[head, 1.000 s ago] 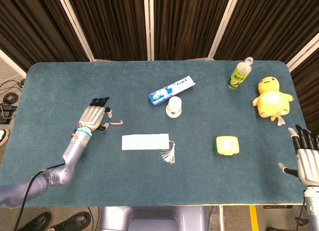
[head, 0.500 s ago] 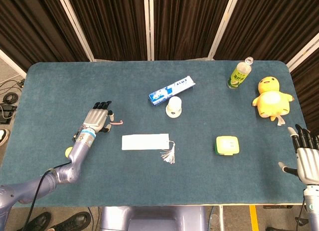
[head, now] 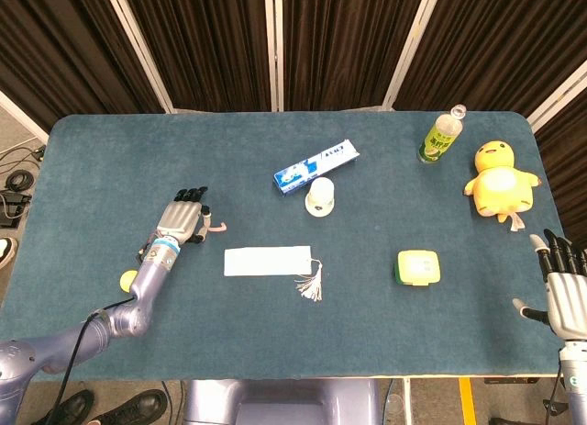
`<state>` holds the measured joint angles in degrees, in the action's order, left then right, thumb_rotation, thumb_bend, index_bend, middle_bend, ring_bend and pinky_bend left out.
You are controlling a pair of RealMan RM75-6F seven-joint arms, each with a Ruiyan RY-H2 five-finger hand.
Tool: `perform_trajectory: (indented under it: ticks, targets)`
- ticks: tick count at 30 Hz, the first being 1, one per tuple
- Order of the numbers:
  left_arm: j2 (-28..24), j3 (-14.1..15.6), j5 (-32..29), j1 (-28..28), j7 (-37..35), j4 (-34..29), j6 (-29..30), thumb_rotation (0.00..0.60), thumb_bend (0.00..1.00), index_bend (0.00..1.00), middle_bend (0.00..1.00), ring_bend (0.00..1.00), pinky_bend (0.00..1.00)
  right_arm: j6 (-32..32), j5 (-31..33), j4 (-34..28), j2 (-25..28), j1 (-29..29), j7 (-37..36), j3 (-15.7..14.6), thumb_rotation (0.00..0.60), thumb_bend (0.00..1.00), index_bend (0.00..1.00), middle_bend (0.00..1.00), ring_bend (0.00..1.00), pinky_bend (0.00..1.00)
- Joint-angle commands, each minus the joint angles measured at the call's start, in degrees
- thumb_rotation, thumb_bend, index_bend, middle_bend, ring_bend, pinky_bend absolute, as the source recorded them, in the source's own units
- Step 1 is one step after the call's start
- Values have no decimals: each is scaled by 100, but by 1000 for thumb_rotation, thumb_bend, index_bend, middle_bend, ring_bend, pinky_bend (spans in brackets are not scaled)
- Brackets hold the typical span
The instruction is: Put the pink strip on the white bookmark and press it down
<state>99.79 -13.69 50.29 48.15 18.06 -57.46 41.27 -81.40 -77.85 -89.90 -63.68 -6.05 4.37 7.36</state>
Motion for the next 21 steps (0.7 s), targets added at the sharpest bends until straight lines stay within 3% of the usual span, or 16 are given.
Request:
perform_trajectory:
  ticks: [1,5,14,21]
  targets:
    - [-49,-6,68,-15,-45,-98,71,600,484,574,0,0,0,0,-4,-3,0,-2,1,-1,600,0,104,0,0,0]
    - [-184,10,285,-61,-135,-388,257,600,484,580,0,0,0,12,-9,-22,11,-3,-21,-9,600,0,107,0,0,0]
    - [-457,248,1534,-122,-377,-1228,985,600,484,581,0,0,0,-8,-41,-49,24,-2,-29,-18,600,0,107,0,0,0]
    - [-438,346,1817,7,-11,-1487,1085,600,484,584,0,0,0,-1,-43,-55,31,-1,-44,-24,600,0,112,0,0,0]
